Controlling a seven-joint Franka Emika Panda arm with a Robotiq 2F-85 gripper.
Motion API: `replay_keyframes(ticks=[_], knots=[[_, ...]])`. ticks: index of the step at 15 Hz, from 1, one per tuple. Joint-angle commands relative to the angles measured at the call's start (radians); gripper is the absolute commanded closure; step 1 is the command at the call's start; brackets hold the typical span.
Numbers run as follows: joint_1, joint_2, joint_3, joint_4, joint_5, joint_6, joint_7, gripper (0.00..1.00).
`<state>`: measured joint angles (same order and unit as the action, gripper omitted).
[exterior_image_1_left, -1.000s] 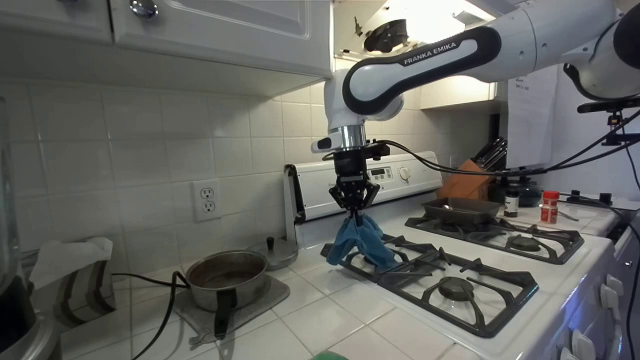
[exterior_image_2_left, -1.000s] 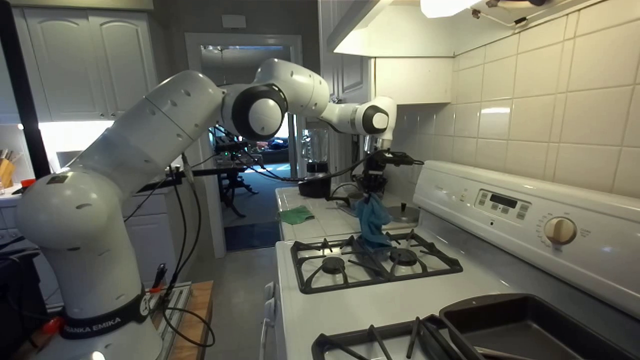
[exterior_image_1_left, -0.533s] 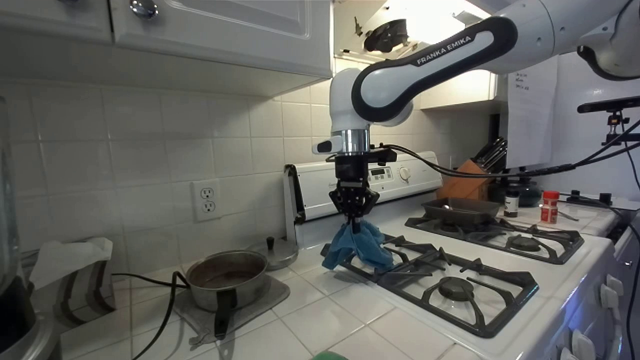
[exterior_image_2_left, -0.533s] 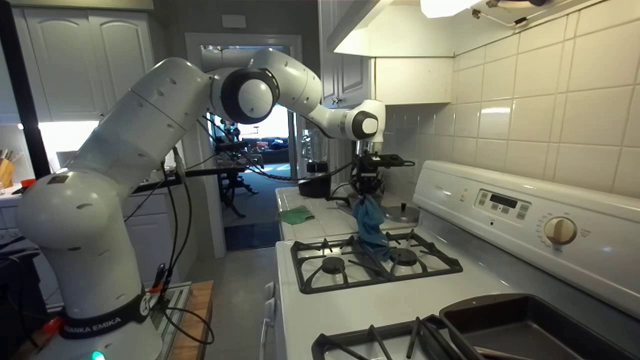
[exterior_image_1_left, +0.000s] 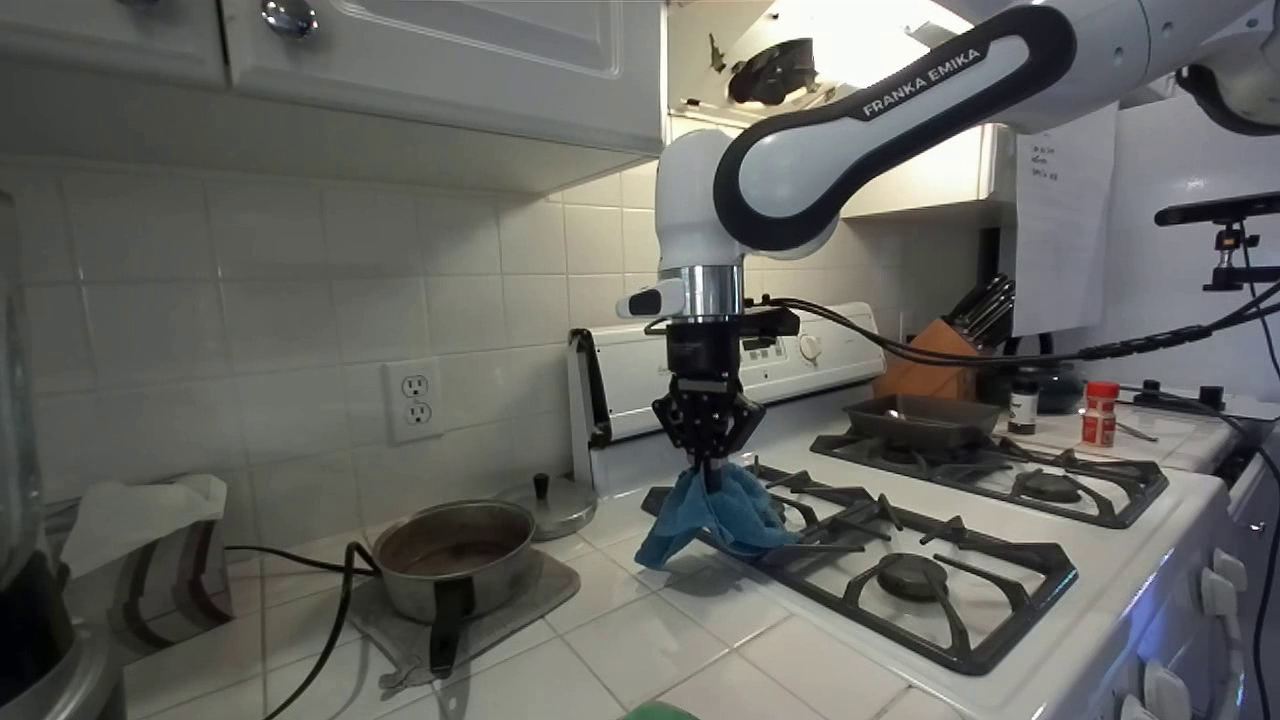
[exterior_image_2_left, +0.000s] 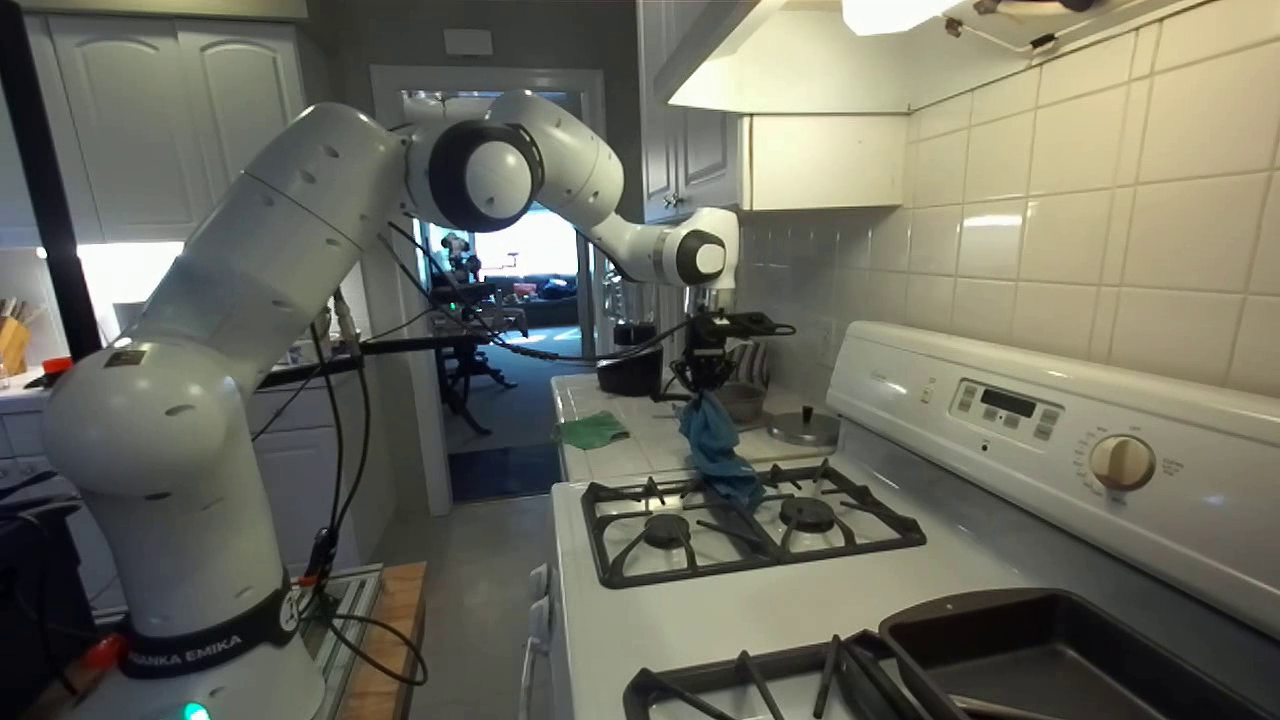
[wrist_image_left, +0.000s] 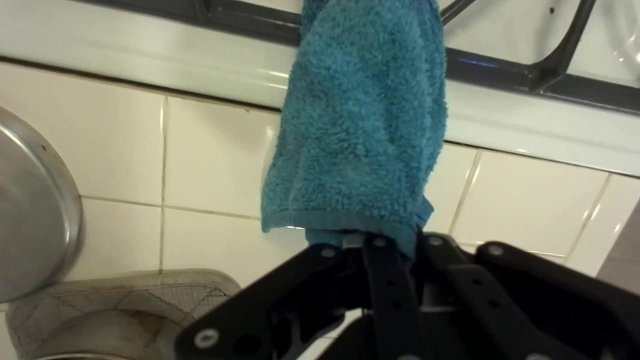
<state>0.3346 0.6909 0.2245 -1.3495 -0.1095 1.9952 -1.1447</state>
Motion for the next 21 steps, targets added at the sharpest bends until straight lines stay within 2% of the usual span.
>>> replay_keyframes(ticks=[1, 6, 14, 21], knots=[[-0.011, -0.027, 0.024, -0.038, -0.022, 0.013, -0.013, 0.98], [-0.021, 0.017, 0.036, 0.035, -0.036, -0.030, -0.119, 0.98], [-0.026, 0.159, 0.060, 0.263, -0.003, -0.183, -0.455, 0.98], [0.002, 0.247, 0.077, 0.410, 0.027, -0.267, -0.554, 0.98]])
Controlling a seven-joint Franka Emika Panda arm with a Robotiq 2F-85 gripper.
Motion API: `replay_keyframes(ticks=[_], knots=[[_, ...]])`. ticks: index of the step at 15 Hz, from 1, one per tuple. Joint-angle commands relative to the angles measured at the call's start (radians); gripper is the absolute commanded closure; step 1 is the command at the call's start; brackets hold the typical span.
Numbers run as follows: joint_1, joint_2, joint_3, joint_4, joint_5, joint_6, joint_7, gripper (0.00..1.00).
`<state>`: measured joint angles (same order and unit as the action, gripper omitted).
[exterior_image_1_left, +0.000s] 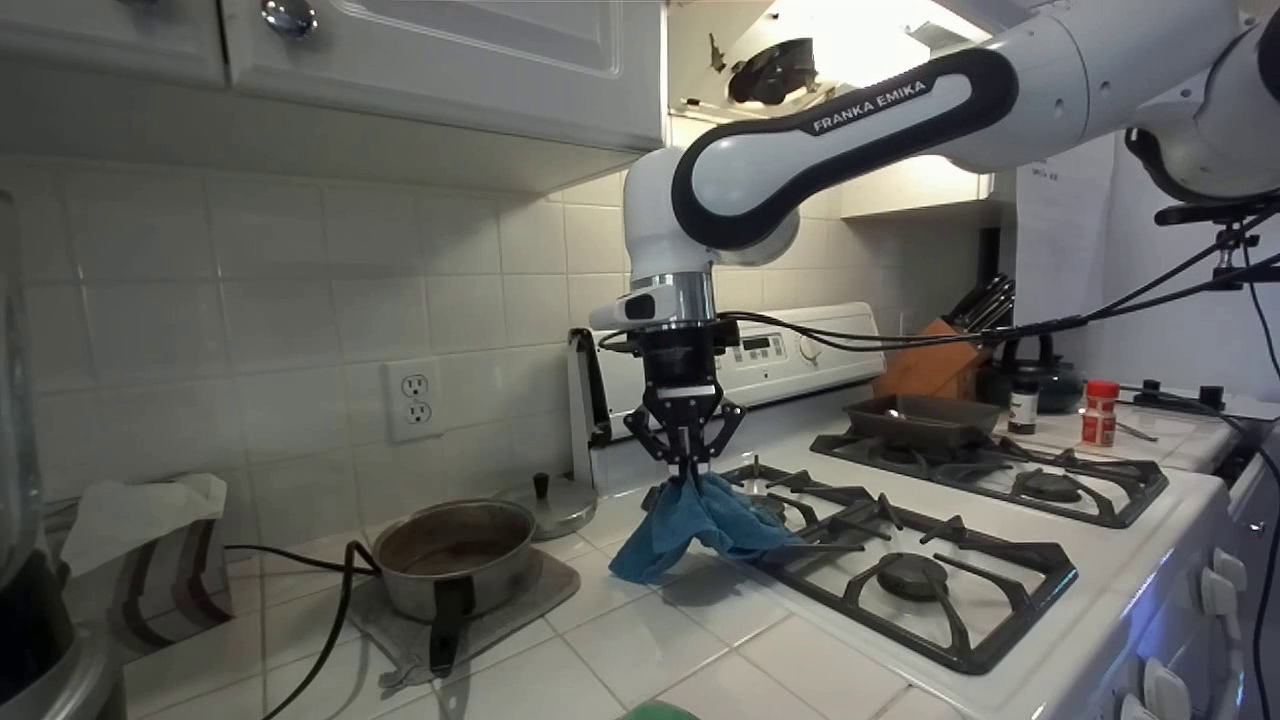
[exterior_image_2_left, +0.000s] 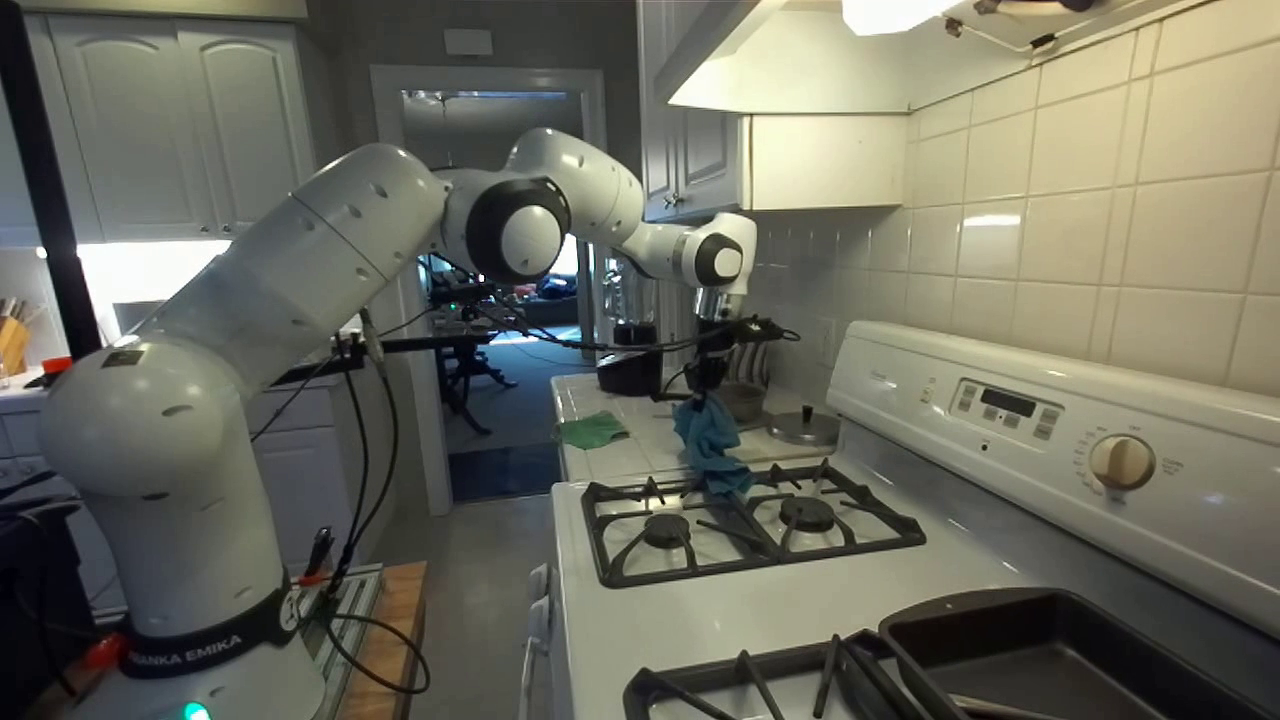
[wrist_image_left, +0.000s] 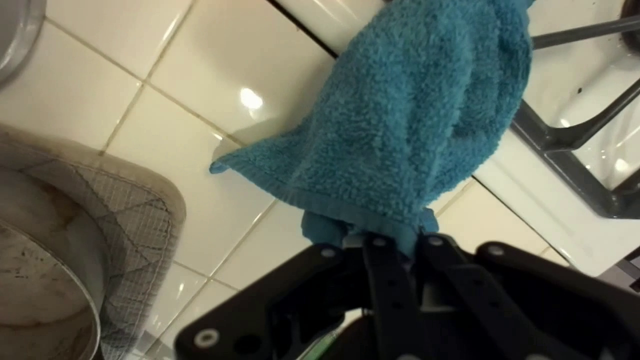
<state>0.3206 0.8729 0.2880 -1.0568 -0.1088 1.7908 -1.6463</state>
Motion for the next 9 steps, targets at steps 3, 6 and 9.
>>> replay_keyframes(ticks=[3, 6, 9], knots=[[0.036, 0.088, 0.016, 0.164, 0.030, -0.109, -0.069, 0.98], [0.023, 0.044, 0.014, 0.077, 0.006, -0.059, -0.040, 0.93], [0.019, 0.044, 0.012, 0.077, 0.006, -0.059, -0.040, 0.93]])
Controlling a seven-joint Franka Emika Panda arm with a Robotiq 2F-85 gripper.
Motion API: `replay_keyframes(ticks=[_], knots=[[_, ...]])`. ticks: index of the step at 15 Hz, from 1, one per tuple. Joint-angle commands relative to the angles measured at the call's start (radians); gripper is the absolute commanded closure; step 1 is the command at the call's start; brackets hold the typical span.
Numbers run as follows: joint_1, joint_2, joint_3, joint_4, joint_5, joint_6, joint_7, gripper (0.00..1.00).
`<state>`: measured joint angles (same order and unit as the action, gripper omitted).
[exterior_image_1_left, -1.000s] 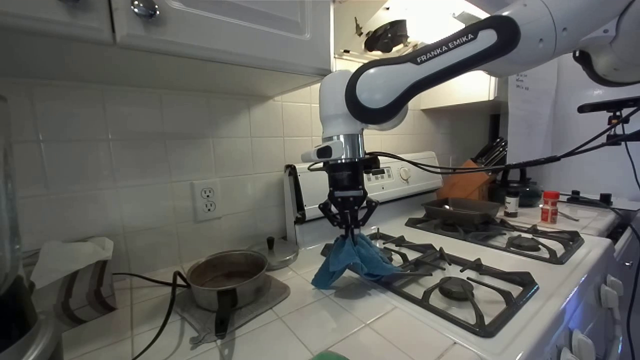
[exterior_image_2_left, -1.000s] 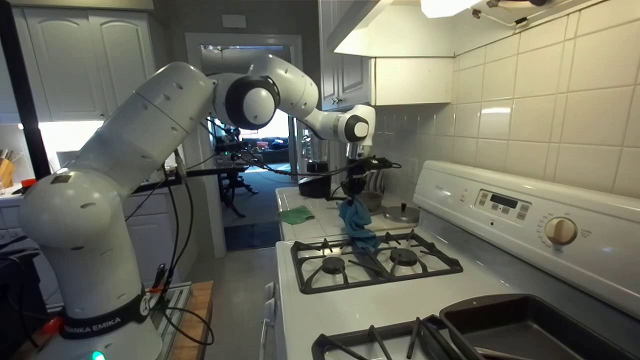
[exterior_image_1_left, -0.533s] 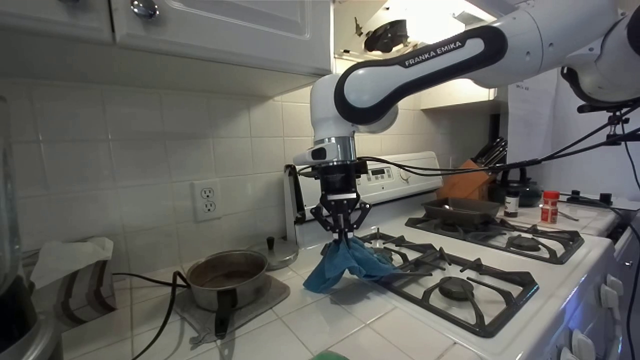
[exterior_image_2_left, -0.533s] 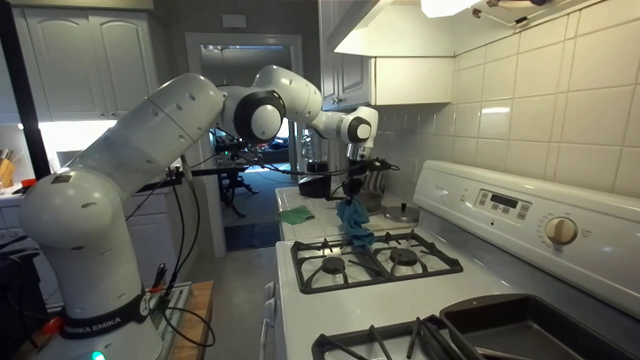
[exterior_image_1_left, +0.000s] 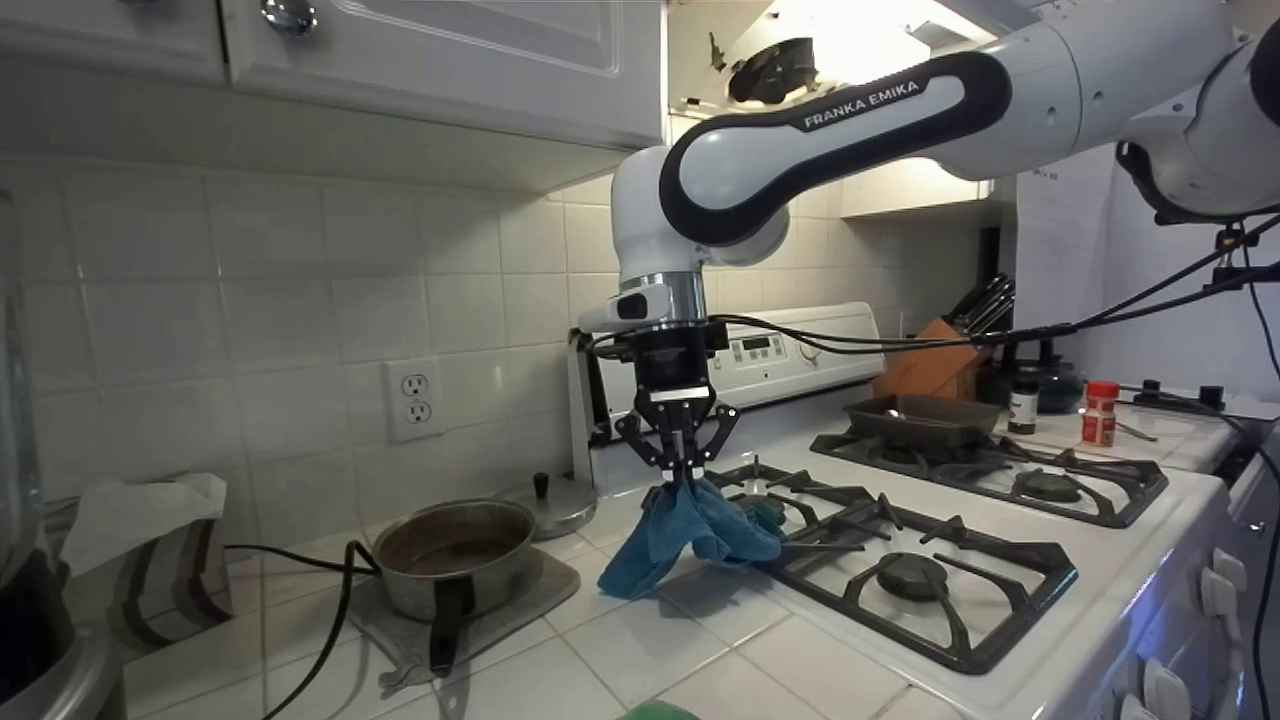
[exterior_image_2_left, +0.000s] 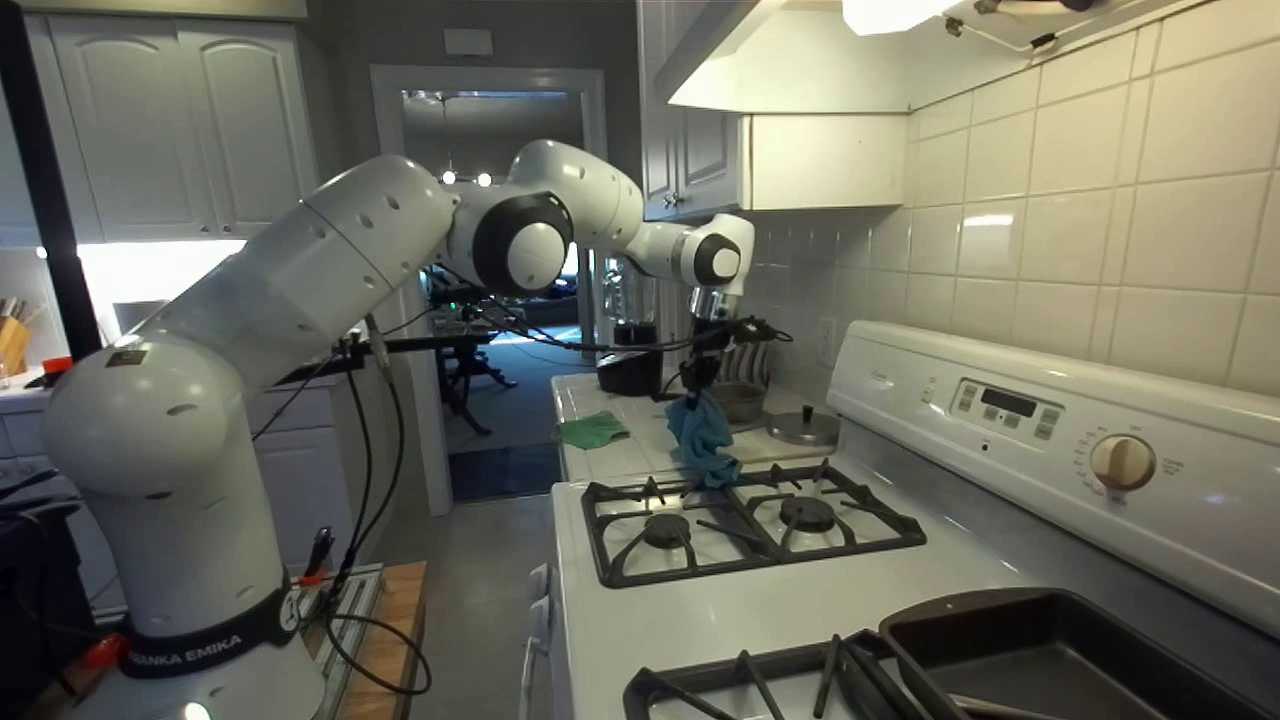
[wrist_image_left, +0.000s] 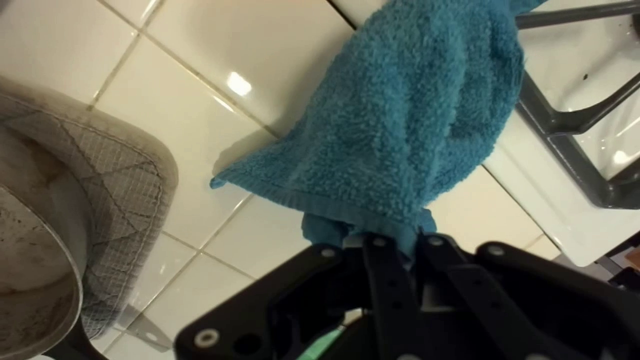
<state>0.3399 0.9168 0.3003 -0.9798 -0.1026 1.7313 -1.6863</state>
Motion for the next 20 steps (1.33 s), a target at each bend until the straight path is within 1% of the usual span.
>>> replay_keyframes(ticks=[1, 11, 12, 13, 14, 18, 20], knots=[[0.000, 0.000, 0.000, 0.000, 0.000, 0.000, 0.000, 0.93], [0.000, 0.000, 0.000, 0.000, 0.000, 0.000, 0.000, 0.93], [0.000, 0.000, 0.000, 0.000, 0.000, 0.000, 0.000, 0.68], [0.006, 0.012, -0.001, 0.018, -0.003, -0.012, -0.002, 0.67], [0.008, 0.024, 0.004, 0.034, 0.002, -0.024, -0.010, 0.62], [0.029, 0.044, 0.008, 0.059, 0.005, -0.070, 0.003, 0.34], [0.044, 0.046, 0.005, 0.052, 0.008, -0.095, 0.036, 0.20]])
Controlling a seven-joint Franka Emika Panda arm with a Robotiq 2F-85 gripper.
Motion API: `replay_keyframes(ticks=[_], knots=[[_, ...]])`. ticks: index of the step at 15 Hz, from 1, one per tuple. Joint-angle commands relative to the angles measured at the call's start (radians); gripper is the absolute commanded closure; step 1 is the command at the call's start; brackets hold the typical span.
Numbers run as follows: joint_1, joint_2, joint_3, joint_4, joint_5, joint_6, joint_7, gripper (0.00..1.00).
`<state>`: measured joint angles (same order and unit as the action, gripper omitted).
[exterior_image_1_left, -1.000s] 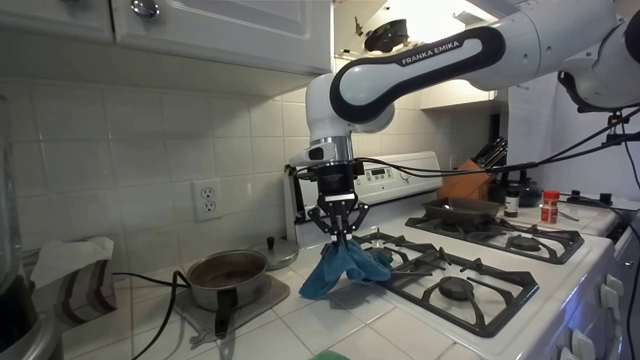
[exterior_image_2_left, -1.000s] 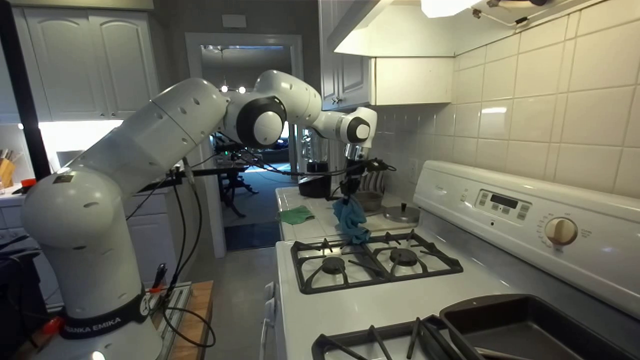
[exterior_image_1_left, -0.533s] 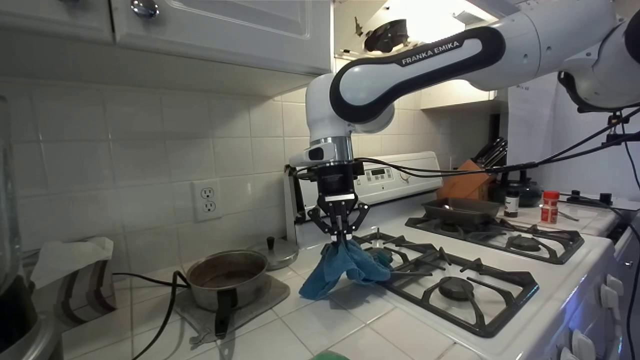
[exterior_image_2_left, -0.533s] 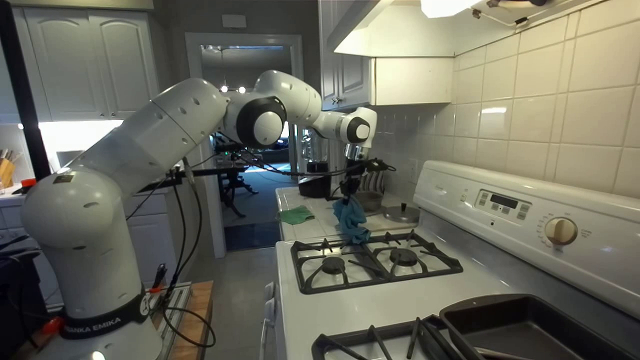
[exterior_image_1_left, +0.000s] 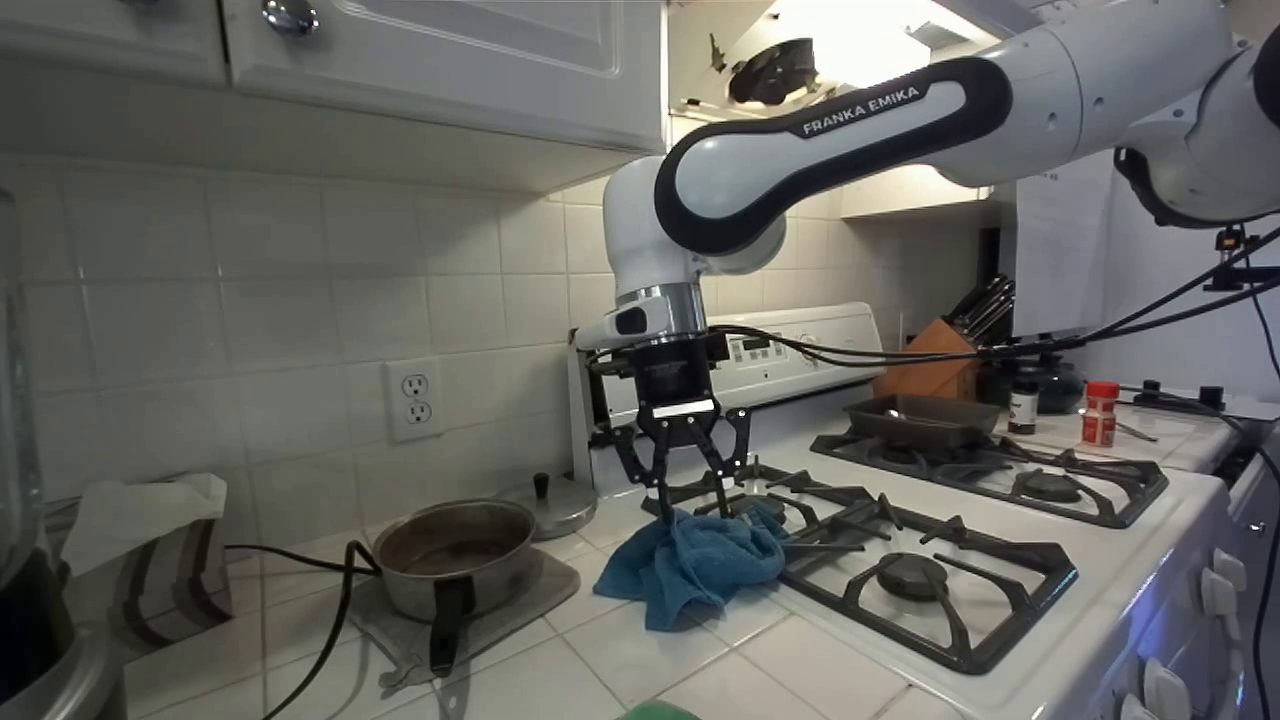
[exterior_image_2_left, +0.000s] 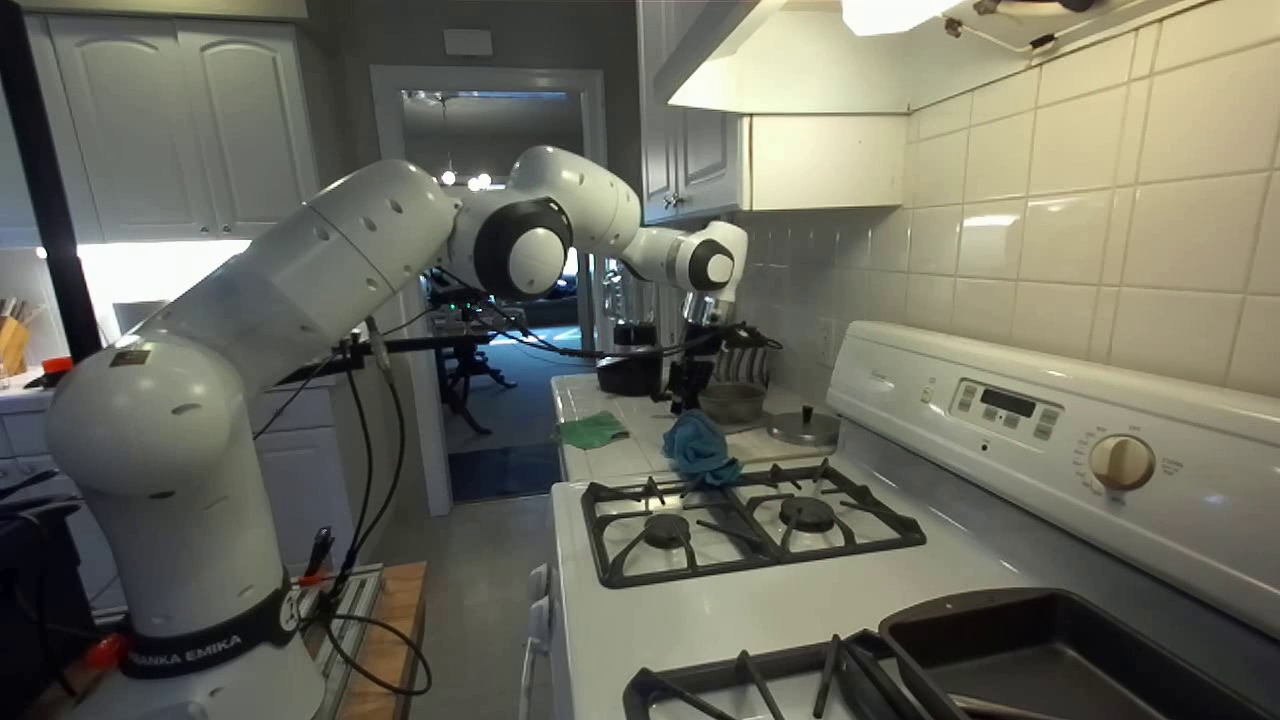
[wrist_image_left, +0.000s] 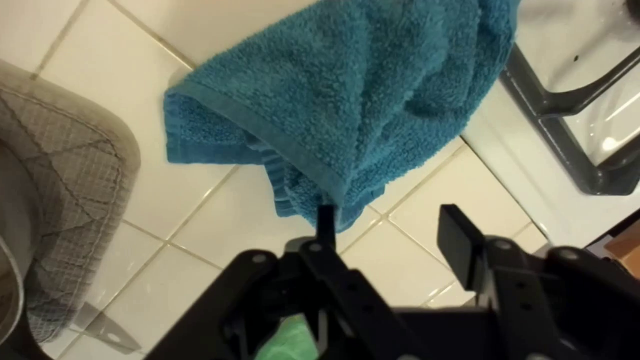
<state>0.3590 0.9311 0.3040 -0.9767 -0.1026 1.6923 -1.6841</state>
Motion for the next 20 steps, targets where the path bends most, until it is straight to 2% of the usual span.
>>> replay_keyframes(ticks=[1, 2, 4, 8, 12, 14, 20], knots=[[0.035, 0.025, -0.006, 0.038, -0.002, -0.066, 0.054, 0.14], [0.041, 0.022, -0.013, 0.032, -0.006, -0.078, 0.077, 0.06], [0.059, 0.017, -0.030, 0.028, -0.023, -0.130, 0.119, 0.00], [0.082, 0.041, -0.056, 0.060, -0.044, -0.270, 0.125, 0.00], [0.119, 0.049, -0.099, 0.076, -0.156, -0.343, 0.094, 0.00], [0.144, 0.056, -0.122, 0.088, -0.234, -0.338, 0.083, 0.00], [0.179, 0.064, -0.171, 0.071, -0.357, -0.133, 0.103, 0.00]])
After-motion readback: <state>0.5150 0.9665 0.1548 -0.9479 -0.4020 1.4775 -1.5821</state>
